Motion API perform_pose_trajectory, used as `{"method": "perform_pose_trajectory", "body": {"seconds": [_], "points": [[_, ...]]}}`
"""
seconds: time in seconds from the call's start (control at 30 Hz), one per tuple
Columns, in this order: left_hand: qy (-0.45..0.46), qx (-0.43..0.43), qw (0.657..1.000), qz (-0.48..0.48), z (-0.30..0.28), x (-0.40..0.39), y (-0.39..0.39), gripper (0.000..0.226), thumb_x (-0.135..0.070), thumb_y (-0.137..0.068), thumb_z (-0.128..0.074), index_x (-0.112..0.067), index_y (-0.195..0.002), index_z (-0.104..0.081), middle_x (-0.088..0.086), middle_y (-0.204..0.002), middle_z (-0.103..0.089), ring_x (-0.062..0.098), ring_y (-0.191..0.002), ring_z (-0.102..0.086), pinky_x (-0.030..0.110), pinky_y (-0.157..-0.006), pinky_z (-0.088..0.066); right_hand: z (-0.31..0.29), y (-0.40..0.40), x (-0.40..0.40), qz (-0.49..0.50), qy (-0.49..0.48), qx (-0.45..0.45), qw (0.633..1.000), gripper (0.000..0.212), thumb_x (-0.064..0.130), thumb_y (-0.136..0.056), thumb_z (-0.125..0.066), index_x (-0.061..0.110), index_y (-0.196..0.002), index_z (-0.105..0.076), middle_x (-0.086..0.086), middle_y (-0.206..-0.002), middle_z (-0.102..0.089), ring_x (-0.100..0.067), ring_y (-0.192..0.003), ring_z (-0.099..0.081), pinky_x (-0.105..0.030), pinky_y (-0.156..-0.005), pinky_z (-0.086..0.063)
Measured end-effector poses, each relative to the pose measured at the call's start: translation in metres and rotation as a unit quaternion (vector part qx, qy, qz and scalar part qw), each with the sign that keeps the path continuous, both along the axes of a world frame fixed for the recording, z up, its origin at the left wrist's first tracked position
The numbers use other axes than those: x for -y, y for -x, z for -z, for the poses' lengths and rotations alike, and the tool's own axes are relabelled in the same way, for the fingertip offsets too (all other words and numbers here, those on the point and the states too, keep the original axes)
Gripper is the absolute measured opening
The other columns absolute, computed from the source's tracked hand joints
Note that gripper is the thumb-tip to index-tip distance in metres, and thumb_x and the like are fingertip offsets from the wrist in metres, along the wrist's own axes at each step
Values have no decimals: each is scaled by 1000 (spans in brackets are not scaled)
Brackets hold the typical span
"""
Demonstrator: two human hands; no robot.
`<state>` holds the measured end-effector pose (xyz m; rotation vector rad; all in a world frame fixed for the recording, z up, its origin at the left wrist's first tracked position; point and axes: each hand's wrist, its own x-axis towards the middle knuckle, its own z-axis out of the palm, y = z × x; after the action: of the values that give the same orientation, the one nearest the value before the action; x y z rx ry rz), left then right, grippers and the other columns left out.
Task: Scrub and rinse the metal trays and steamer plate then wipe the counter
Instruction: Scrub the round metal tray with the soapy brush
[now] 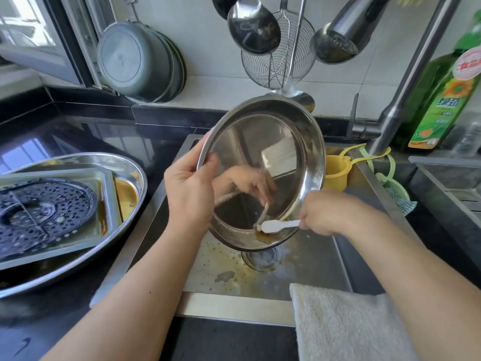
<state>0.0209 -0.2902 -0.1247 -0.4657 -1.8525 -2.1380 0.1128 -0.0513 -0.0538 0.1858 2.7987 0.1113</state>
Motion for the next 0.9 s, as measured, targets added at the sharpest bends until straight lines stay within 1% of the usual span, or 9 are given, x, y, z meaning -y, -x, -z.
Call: {"method": "perform_pose_trajectory", "body": {"seconds": [0.03, 0.1, 0.2, 0.27, 0.47, 0.6, 0.73, 0.83, 0.9], "points": [[-48, 15, 996, -78, -28, -5, -36, 43, 1, -97, -61, -31, -120, -77, -4, -109, -77, 8, -98, -63, 35, -94, -53, -5, 0, -5, 17, -4, -8, 1000, 10, 28, -89, -62, 24, -96, -69, 1, -86, -59, -22, -78, -61, -31, -70, -52], [-77, -47, 993, -82, -66, -9, -81, 48, 4, -96, -57, -33, -119, -76, -18, -94, -73, 2, -88, -60, 28, -87, -48, -12, 0, -17, 39, -21, -39, 998, 8, 26, -88, -62, 24, -95, -67, 2, -84, -58, -21, -74, -59, -30, -65, -48], [-61, -11, 995, -73, -63, -14, -73, 45, 4, -97, -57, -26, -125, -74, -16, -103, -76, 3, -98, -65, 27, -93, -50, -3, -5, 3, -28, -52, -41, 997, 9, 27, -92, -59, 23, -96, -66, 2, -81, -53, -22, -72, -53, -29, -59, -38], [-55, 6, 995, -84, -65, -15, -75, 44, 6, -98, -56, -26, -123, -74, -17, -106, -77, 0, -104, -67, 19, -93, -50, 7, -9, 24, -83, -13, -26, 996, 9, 30, -94, -59, 22, -92, -62, 1, -81, -50, -28, -81, -55, -33, -66, -41], [-83, 32, 990, -112, -71, -13, -73, 48, 7, -96, -55, -30, -120, -74, -19, -99, -74, -5, -96, -62, 13, -87, -46, -12, -1, -16, 30, -16, 8, 999, 14, 31, -91, -63, 24, -99, -72, 2, -84, -63, -21, -77, -62, -33, -73, -55], [-67, 36, 993, -94, -68, -20, -80, 44, 4, -98, -58, -29, -122, -74, -15, -106, -77, 1, -101, -65, 24, -96, -51, 3, -8, 24, -73, 67, 89, 991, 24, 30, -95, -61, 15, -108, -73, -1, -90, -63, -21, -83, -60, -28, -76, -50], [-96, 56, 986, -126, -69, -11, -76, 41, 2, -97, -59, -22, -127, -75, -13, -110, -76, 4, -110, -66, 32, -104, -51, -6, -12, 30, -74, 202, 109, 970, 19, 33, -98, -64, 25, -107, -78, 7, -73, -62, -14, -72, -56, -27, -68, -46], [-119, 64, 981, -142, -70, -9, -76, 39, -2, -97, -60, -23, -126, -76, -2, -119, -76, 24, -125, -65, 59, -115, -43, -15, -8, 5, -46, 126, 99, 986, 25, 31, -96, -65, 17, -114, -74, 2, -87, -64, -17, -80, -57, -29, -75, -48], [-118, 68, 982, -132, -70, -12, -77, 39, -3, -96, -60, -25, -123, -77, -9, -109, -77, 19, -116, -65, 63, -115, -40, -15, -10, 3, -51, 83, 89, 991, 20, 30, -97, -63, 16, -108, -73, 1, -91, -63, -19, -84, -57, -29, -77, -50]]}}
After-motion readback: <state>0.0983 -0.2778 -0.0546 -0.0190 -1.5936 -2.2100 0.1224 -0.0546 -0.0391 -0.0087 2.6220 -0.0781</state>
